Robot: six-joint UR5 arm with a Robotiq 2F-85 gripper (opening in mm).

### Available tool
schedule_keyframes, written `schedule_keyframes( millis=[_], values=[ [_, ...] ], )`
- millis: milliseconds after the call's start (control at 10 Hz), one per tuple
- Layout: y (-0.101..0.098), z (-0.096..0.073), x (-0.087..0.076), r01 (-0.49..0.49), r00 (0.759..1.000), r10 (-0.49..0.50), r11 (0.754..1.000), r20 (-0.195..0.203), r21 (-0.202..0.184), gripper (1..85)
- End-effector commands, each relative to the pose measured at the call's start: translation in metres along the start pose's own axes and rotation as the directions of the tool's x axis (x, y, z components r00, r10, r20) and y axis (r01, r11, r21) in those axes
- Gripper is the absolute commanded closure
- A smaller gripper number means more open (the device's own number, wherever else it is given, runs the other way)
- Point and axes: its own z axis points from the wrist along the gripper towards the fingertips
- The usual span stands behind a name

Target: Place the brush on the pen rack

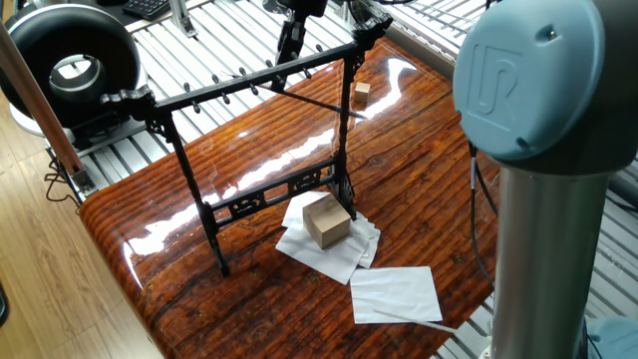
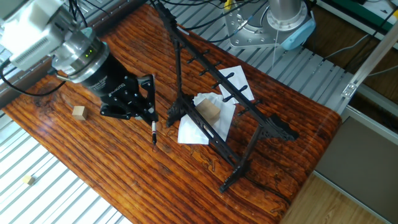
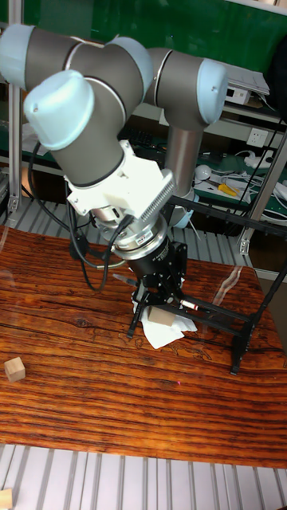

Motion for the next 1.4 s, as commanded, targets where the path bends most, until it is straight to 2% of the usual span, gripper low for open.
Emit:
schedule_keyframes(
  millis=[0,300,500,600,700,900,1200,1300],
  values=[
    [0.002,-0.004,-0.01,0.059,0.996,-0.057,0.998,0.074,-0.018,84.7],
    [-0.001,-0.005,0.004,0.07,0.994,-0.066,0.997,0.088,-0.038,84.7],
    [0.001,-0.01,0.016,0.061,0.996,-0.058,0.997,0.073,-0.041,84.7],
    [0.005,-0.011,0.016,0.058,0.995,-0.054,0.997,0.081,-0.046,84.7],
    [0.005,-0.011,0.018,0.053,0.996,-0.05,0.998,0.076,-0.04,84.7],
    [-0.003,-0.01,0.025,0.034,0.999,-0.033,0.999,0.033,-0.006,84.7],
    [-0.003,-0.009,0.021,0.022,0.999,-0.022,1.0,0.031,-0.005,84.7],
    [-0.008,-0.008,0.023,0.018,1.0,-0.018,1.0,0.017,0.007,84.7]
  ],
)
